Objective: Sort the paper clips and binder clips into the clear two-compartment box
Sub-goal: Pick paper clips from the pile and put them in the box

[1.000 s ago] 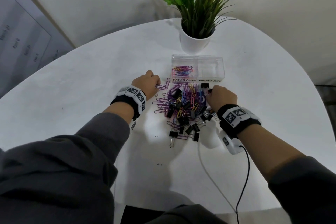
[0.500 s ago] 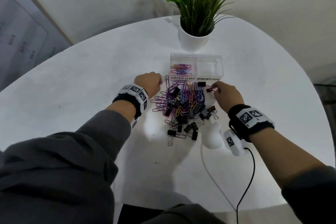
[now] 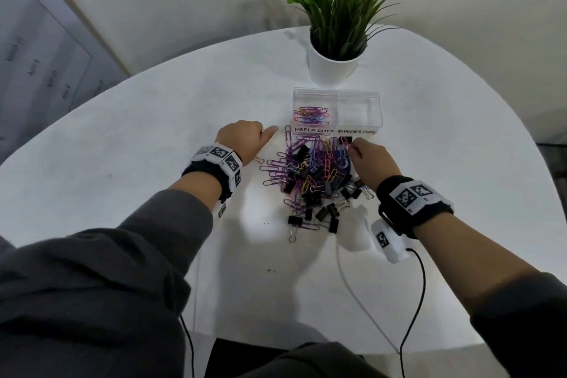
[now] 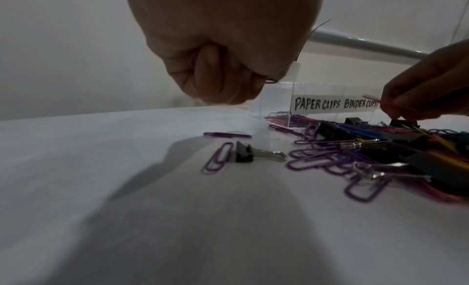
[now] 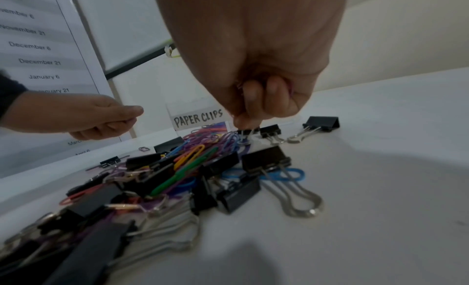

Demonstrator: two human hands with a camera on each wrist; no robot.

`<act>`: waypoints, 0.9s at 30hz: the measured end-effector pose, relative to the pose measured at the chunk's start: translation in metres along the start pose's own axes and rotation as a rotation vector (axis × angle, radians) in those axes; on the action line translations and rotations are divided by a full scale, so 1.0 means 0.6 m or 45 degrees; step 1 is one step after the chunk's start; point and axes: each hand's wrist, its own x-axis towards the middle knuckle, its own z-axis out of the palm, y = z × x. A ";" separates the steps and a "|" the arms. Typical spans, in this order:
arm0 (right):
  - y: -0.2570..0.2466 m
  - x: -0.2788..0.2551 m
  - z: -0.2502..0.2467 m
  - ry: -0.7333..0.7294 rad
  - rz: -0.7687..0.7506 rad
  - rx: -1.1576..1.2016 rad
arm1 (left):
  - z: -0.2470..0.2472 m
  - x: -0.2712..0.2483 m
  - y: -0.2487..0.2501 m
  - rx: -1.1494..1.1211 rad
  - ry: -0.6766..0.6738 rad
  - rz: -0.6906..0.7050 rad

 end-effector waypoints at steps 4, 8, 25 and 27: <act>-0.013 0.001 0.004 -0.008 -0.009 -0.062 | 0.000 -0.014 -0.006 0.037 -0.066 0.001; -0.025 0.003 0.006 -0.041 0.057 -0.106 | 0.002 -0.020 -0.010 -0.063 -0.085 0.013; -0.032 0.012 0.002 -0.082 0.044 -0.269 | 0.014 -0.023 0.043 0.004 -0.258 0.172; -0.041 0.018 0.006 -0.094 0.030 -0.249 | 0.013 -0.019 0.045 0.014 -0.261 0.179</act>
